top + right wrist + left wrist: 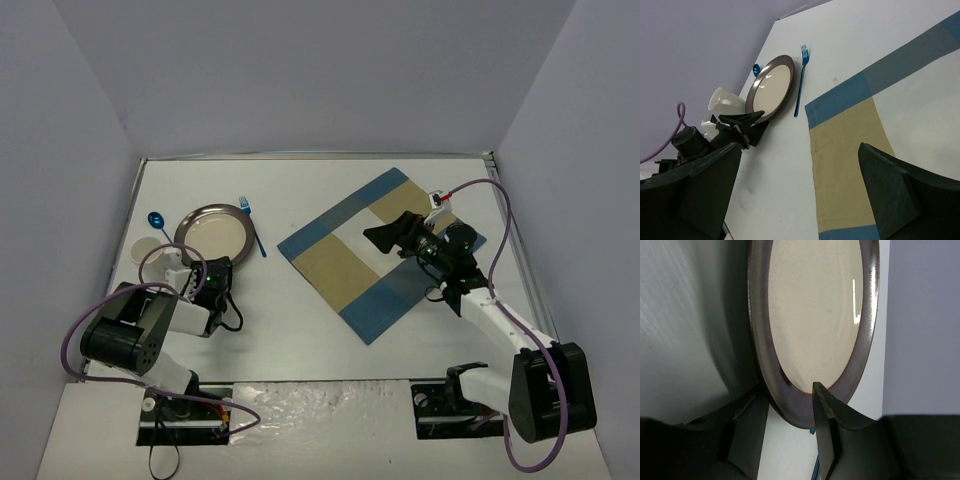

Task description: Set the dinner table for one person

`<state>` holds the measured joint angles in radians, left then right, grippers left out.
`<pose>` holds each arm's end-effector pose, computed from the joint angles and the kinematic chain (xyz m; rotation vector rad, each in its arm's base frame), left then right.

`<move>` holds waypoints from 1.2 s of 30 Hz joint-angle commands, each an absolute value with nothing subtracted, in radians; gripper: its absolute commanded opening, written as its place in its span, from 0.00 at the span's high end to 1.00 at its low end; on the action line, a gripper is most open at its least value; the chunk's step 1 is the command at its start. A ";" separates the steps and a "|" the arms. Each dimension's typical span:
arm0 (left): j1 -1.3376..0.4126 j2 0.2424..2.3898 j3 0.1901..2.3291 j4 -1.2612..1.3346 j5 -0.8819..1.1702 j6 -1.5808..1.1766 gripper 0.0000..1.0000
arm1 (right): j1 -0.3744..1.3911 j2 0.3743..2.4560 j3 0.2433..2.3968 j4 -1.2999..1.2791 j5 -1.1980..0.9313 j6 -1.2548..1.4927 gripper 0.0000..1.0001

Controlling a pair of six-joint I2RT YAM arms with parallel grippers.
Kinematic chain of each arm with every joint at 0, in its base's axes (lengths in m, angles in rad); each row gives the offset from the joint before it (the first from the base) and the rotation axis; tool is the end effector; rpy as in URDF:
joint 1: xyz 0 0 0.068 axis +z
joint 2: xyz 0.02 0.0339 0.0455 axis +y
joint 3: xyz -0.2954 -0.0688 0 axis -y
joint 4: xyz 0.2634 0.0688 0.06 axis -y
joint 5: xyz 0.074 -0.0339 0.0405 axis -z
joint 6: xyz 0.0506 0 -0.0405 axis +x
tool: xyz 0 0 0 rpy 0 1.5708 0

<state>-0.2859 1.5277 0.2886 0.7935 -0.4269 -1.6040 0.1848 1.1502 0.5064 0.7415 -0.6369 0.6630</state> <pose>0.2535 -0.0527 0.1274 -1.4722 1.4445 -0.7849 0.2502 0.0774 0.2842 -0.1754 1.5939 1.1365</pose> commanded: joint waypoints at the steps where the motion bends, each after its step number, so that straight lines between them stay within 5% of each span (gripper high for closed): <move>1: -0.279 1.544 0.303 0.887 -0.453 -1.640 0.75 | 0.187 1.103 0.517 0.804 -0.651 0.641 0.00; 10: -0.281 1.430 0.256 0.844 -0.445 -1.671 1.00 | 0.187 1.090 0.523 0.791 -0.649 0.640 0.00; 25: -0.289 0.948 0.322 0.461 -0.410 -1.589 1.00 | 0.187 1.046 0.534 0.756 -0.637 0.635 0.00; 36: -0.305 0.881 0.429 0.440 -0.193 -1.458 1.00 | 0.187 0.975 0.581 0.650 -0.601 0.595 0.00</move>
<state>-0.2959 0.9394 0.2754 0.2416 -0.3000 -1.5323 0.1848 1.0338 0.5089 0.6516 -0.6274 0.6343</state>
